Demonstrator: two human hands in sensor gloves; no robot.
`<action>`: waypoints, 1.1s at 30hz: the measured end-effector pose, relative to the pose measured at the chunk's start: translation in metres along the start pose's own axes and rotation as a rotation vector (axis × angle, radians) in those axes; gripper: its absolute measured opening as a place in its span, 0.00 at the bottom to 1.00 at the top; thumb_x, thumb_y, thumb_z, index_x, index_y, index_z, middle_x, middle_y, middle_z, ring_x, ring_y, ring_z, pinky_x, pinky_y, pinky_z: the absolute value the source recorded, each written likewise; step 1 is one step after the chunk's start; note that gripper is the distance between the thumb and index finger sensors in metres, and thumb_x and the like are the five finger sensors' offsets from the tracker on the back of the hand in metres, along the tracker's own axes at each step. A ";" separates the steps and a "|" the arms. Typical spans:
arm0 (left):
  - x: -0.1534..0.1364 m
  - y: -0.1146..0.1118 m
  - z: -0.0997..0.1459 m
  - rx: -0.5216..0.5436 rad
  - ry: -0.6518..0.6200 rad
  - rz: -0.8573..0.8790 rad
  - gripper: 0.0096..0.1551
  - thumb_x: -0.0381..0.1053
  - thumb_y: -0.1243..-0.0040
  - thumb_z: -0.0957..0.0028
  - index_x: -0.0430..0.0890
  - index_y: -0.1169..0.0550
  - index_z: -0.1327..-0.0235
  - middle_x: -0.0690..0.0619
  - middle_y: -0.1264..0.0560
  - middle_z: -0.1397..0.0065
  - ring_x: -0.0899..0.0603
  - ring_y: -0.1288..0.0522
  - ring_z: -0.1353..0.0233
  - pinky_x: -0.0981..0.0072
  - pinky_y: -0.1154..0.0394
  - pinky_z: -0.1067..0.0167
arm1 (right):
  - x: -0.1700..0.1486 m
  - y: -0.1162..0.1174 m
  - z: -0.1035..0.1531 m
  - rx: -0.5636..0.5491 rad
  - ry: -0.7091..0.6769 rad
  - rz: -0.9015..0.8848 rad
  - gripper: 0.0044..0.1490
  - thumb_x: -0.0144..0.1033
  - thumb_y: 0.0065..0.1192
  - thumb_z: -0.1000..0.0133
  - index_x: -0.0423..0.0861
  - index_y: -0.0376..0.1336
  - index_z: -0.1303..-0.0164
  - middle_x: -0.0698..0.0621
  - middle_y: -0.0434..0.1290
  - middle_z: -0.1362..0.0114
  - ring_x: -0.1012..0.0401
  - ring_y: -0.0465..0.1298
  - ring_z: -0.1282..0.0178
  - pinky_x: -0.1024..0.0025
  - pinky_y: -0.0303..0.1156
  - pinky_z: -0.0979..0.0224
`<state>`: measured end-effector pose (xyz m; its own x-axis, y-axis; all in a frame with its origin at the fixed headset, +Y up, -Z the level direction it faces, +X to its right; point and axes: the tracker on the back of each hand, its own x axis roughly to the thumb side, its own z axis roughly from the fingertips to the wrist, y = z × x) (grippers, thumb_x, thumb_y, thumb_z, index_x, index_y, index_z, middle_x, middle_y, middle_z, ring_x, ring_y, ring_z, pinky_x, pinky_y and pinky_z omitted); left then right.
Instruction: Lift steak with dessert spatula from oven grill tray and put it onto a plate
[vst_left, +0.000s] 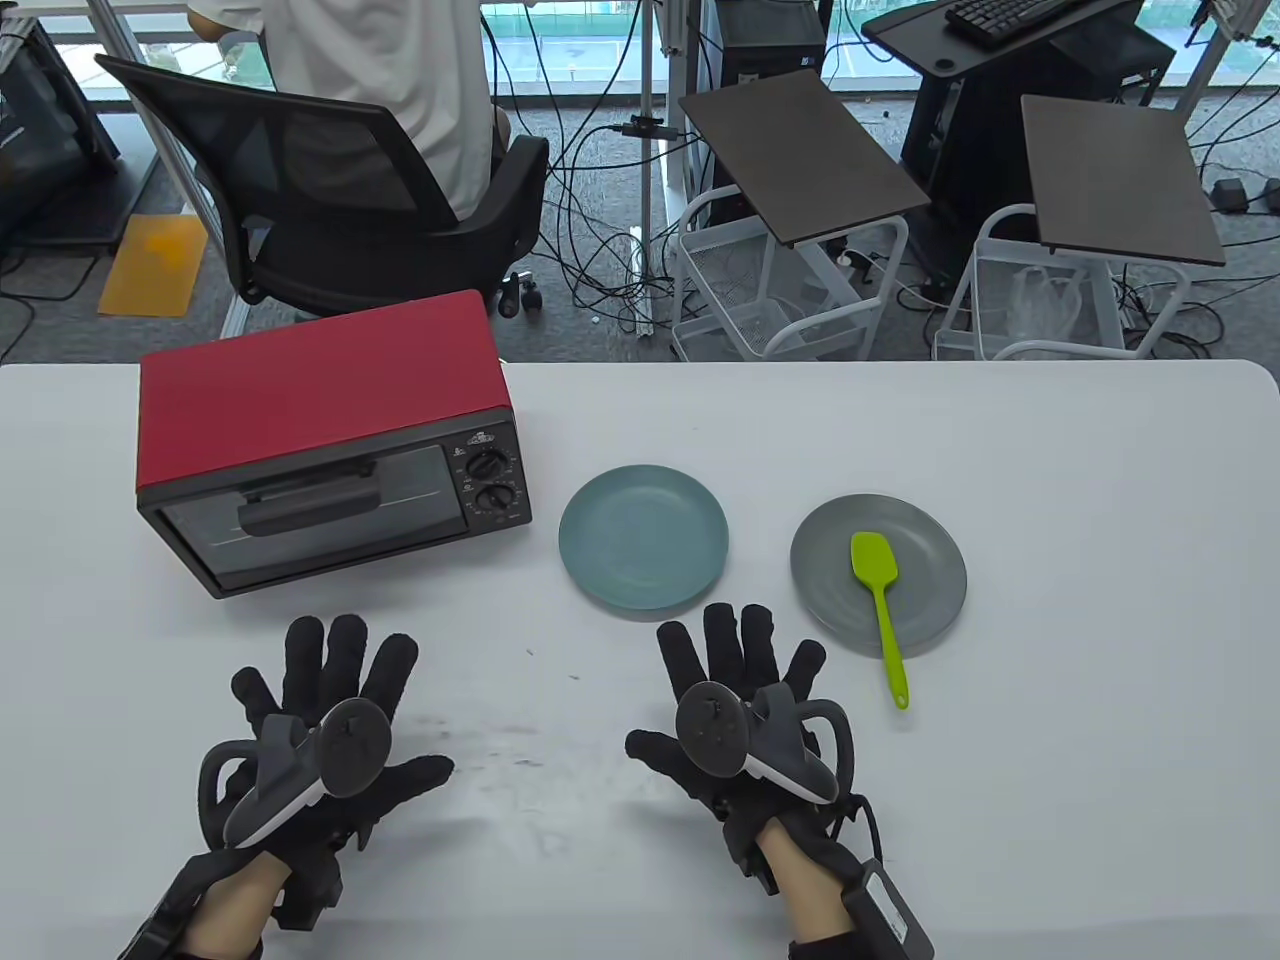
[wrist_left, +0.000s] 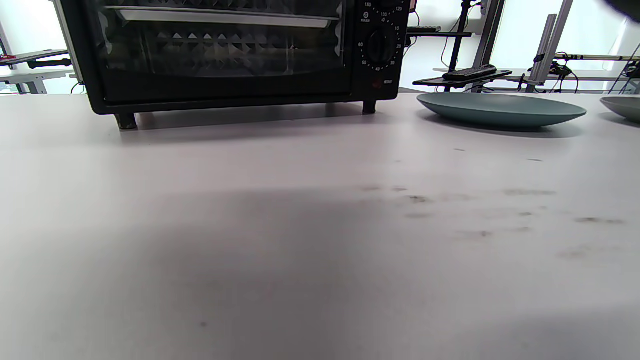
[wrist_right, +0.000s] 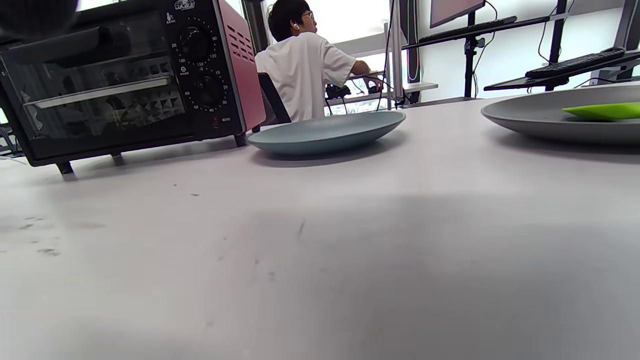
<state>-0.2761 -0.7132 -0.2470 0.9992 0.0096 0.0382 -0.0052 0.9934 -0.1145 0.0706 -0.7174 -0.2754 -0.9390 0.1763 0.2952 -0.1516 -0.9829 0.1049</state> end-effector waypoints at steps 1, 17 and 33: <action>0.000 0.000 0.000 0.001 0.001 0.003 0.68 0.90 0.50 0.70 0.71 0.71 0.32 0.57 0.77 0.17 0.35 0.77 0.14 0.17 0.64 0.27 | 0.000 0.000 0.000 0.000 -0.002 0.000 0.65 0.79 0.44 0.50 0.53 0.31 0.14 0.37 0.28 0.12 0.35 0.26 0.17 0.16 0.30 0.30; 0.000 -0.001 0.001 0.007 0.007 -0.004 0.67 0.89 0.50 0.70 0.70 0.71 0.31 0.57 0.77 0.17 0.35 0.77 0.14 0.17 0.64 0.27 | -0.004 -0.003 0.002 -0.012 0.014 -0.007 0.65 0.79 0.44 0.50 0.53 0.31 0.14 0.37 0.28 0.13 0.35 0.26 0.17 0.16 0.30 0.30; -0.004 -0.003 -0.005 -0.036 0.039 0.030 0.67 0.89 0.50 0.70 0.71 0.72 0.32 0.58 0.78 0.17 0.35 0.77 0.13 0.18 0.64 0.26 | -0.008 -0.003 0.003 0.003 0.035 -0.024 0.65 0.79 0.44 0.50 0.53 0.31 0.14 0.37 0.28 0.13 0.35 0.26 0.17 0.16 0.30 0.30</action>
<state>-0.2798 -0.7169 -0.2518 0.9994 0.0345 -0.0040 -0.0347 0.9880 -0.1507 0.0793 -0.7157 -0.2755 -0.9454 0.1981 0.2588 -0.1736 -0.9781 0.1144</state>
